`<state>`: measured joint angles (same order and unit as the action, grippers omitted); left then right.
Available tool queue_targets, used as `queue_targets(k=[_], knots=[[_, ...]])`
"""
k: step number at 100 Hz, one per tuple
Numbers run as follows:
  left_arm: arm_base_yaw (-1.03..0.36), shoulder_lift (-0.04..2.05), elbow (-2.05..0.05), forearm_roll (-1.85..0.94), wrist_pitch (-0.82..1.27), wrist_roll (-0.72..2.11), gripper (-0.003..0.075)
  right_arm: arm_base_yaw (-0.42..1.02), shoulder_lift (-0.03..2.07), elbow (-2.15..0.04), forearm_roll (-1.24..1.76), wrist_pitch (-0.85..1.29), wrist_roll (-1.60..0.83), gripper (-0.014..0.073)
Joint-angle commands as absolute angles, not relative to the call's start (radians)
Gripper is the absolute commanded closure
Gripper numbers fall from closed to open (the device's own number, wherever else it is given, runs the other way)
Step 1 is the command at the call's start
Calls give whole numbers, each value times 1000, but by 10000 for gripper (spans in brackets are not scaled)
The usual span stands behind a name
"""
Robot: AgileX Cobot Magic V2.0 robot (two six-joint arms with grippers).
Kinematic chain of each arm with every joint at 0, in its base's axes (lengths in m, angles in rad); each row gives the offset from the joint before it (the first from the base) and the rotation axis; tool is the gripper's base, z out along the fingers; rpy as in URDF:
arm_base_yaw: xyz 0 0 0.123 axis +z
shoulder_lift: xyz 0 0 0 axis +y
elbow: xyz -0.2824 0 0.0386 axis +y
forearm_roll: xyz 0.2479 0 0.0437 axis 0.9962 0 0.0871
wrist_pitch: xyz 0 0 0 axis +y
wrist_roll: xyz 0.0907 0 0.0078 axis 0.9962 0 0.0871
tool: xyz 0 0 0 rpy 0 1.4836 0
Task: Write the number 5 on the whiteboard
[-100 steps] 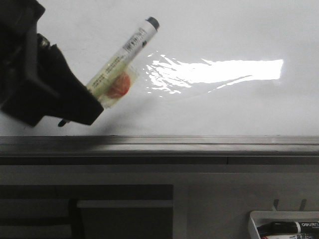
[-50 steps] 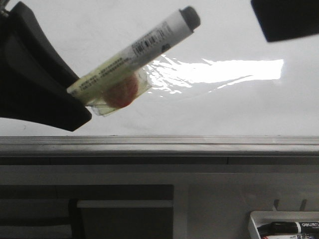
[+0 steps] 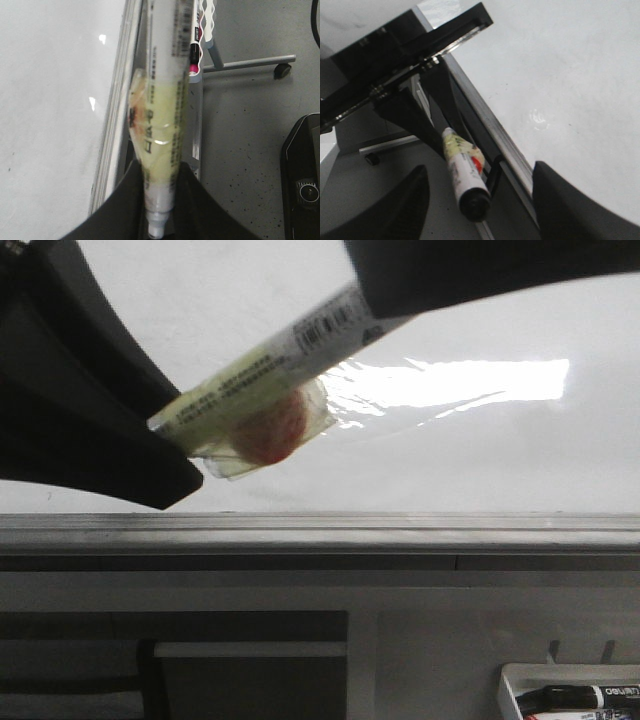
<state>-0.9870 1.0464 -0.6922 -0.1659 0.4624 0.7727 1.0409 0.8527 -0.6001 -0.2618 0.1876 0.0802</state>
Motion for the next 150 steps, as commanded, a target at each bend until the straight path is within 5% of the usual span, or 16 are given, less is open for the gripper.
queue_targets(k=[1,42,84,104,128,150], knots=[[-993,1026,-720,-184,409,774,741,1062,874,-636,-287,102,64,195],[-993,1026,-720,-298,418,856,741,1072,949,-636,-289,37,64,200],[-993,1026,-720,-364,415,926,741,1072,983,-636,-289,61,64,453],[-993,1026,-720,-364,405,926,741,1072,994,-636,-289,100,64,664],[-990,1022,-720,-366,363,883,737,1072,994,-636,-289,95,64,661],[-990,961,-720,-366,210,701,575,1072,984,-636,-289,123,64,661]])
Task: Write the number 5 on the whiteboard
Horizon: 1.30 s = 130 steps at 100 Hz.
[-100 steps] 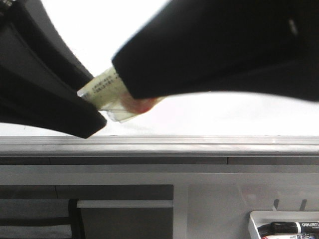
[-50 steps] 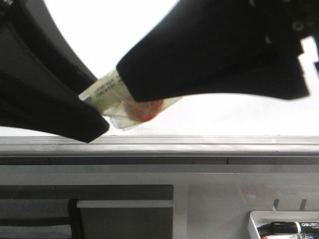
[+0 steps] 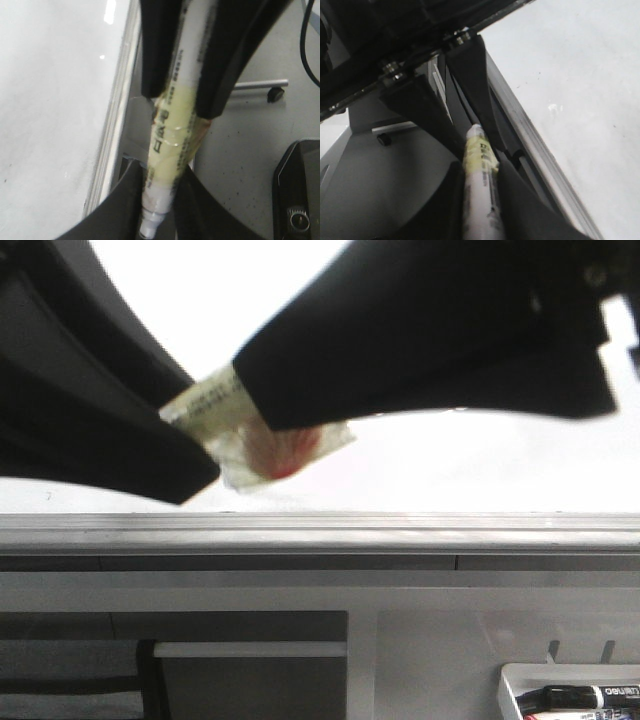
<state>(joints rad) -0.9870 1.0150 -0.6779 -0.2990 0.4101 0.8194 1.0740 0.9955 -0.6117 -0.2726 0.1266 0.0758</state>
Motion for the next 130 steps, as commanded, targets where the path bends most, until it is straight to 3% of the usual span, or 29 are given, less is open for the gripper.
queue_targets(k=[1,20,36,63,88,110,130], knots=[[-990,956,-720,-366,208,695,567,1072,982,-636,-289,125,64,661],[-989,887,-720,-366,224,625,344,1060,920,-636,-289,154,72,660],[-979,786,-684,-366,210,528,337,1015,856,-636,-289,224,79,652],[-802,469,-368,-403,-60,239,472,956,765,-625,-289,270,181,652],[-550,227,-206,-544,-78,237,741,956,818,-625,-289,186,183,650],[-350,188,-210,-537,25,239,741,956,919,-626,-289,70,183,650],[-300,188,-210,-613,25,239,741,950,934,-638,-289,47,183,650]])
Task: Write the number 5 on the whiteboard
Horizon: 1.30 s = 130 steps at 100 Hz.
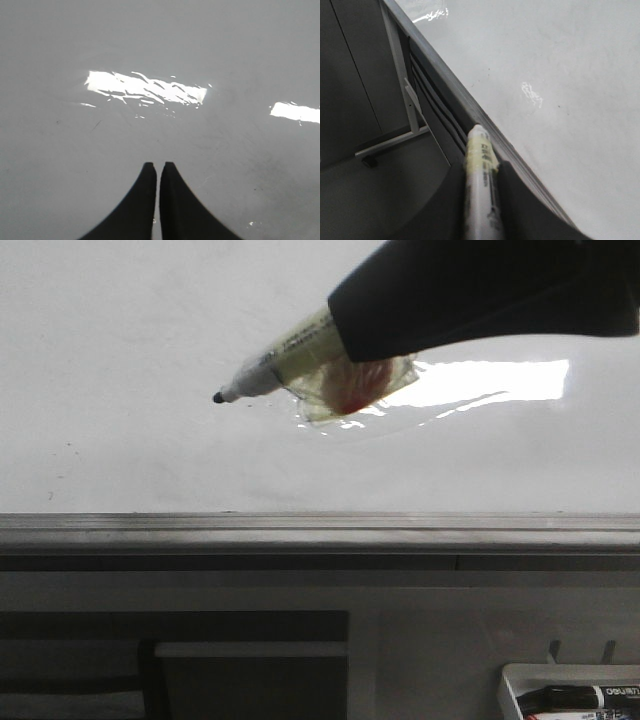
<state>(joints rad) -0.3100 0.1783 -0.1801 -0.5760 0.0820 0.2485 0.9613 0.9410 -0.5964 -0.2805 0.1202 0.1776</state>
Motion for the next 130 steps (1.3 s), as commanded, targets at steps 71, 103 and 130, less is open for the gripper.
queue_targets(k=[71,103,130], knots=[[-302,188,-210,-723,27,239,741,794,999,-921,-322,392,388,632],[-302,188,-206,-723,27,239,741,796,997,-973,-342,375,388,632],[-302,188,-206,-723,27,239,741,796,997,-973,-342,358,388,633]])
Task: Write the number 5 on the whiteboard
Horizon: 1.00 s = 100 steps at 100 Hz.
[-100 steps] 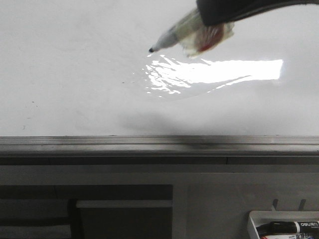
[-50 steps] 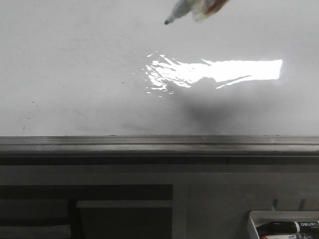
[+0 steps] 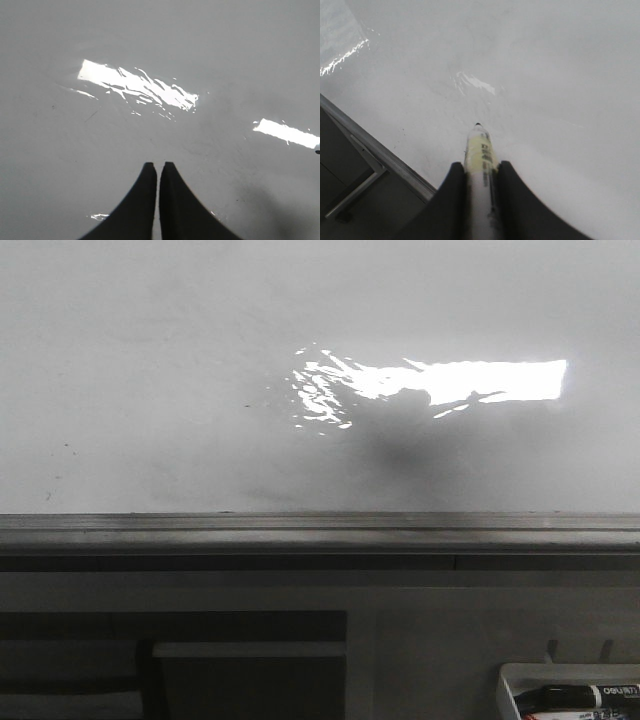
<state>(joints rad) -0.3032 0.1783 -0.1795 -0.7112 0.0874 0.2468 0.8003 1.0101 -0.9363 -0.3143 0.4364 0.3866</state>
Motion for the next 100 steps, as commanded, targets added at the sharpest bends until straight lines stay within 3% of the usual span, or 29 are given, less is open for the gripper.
queue_targets(k=[1,44,71,100], knots=[[-302,188,-206,-723,27,239,741,796,997,-973,-342,358,388,633],[-302,188,-206,-723,27,239,741,805,982,-973,-309,359,375,634],[-302,188,-206,-723,27,239,741,819,987,-973,280,263,-250,634],[-302,188,-206,-723,27,239,741,817,987,-973,238,263,-278,634]])
